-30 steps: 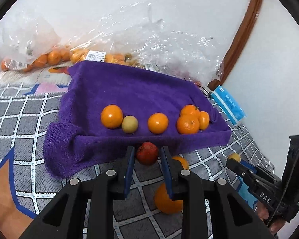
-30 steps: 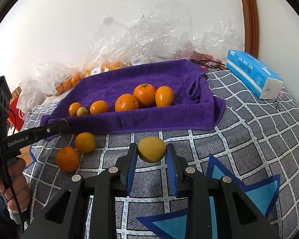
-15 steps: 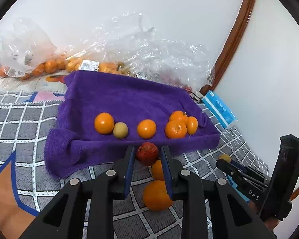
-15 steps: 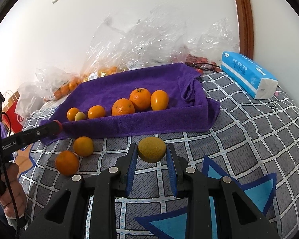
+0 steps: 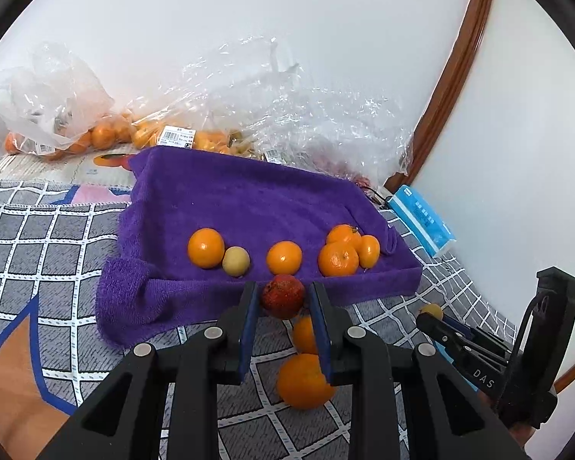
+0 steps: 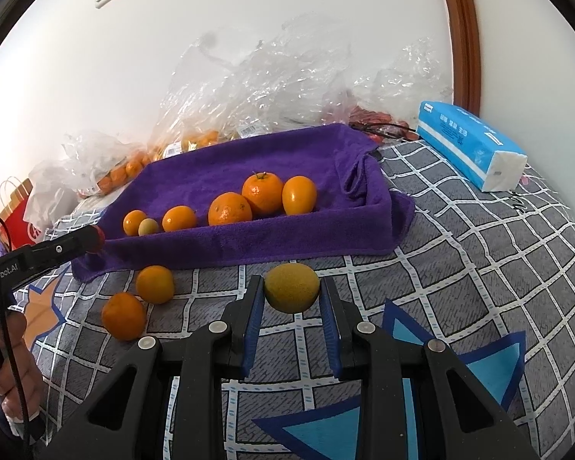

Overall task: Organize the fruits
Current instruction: 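Carry the tomato and the yellow citrus over the purple towel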

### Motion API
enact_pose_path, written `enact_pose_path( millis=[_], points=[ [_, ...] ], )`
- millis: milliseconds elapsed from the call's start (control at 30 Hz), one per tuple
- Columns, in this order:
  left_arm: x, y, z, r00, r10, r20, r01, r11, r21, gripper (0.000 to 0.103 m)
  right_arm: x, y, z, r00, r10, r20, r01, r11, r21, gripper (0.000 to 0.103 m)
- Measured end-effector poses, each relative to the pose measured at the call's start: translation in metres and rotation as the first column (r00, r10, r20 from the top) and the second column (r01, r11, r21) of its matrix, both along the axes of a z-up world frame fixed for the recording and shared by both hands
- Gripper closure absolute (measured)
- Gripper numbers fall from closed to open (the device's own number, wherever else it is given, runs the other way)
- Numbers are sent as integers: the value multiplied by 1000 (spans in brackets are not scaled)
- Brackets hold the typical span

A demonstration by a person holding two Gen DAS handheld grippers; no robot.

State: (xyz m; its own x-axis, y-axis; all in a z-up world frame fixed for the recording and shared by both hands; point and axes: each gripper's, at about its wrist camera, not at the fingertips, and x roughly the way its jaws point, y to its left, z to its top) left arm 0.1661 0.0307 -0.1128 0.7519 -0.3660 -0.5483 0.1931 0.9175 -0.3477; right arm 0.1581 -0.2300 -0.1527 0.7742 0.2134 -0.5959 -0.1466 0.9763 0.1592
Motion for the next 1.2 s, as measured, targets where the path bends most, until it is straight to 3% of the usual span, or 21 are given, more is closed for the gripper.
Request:
enact_pose_path(
  millis=[367,700,1200],
  points=[
    [2,2,0,1000,19,-2,-19,1000,-3,77,1,-7,1,1000,-16,-2,16,999,45,74],
    [1,5,2,1000,31,1,-31,999,-11,77,-3,4,4,1000,-17,6,17,999,-50,74],
    [-1,10,13,997,69,20,-69,998,6,77,9,15,47,997,23,78,-20,999,-32,74]
  ],
)
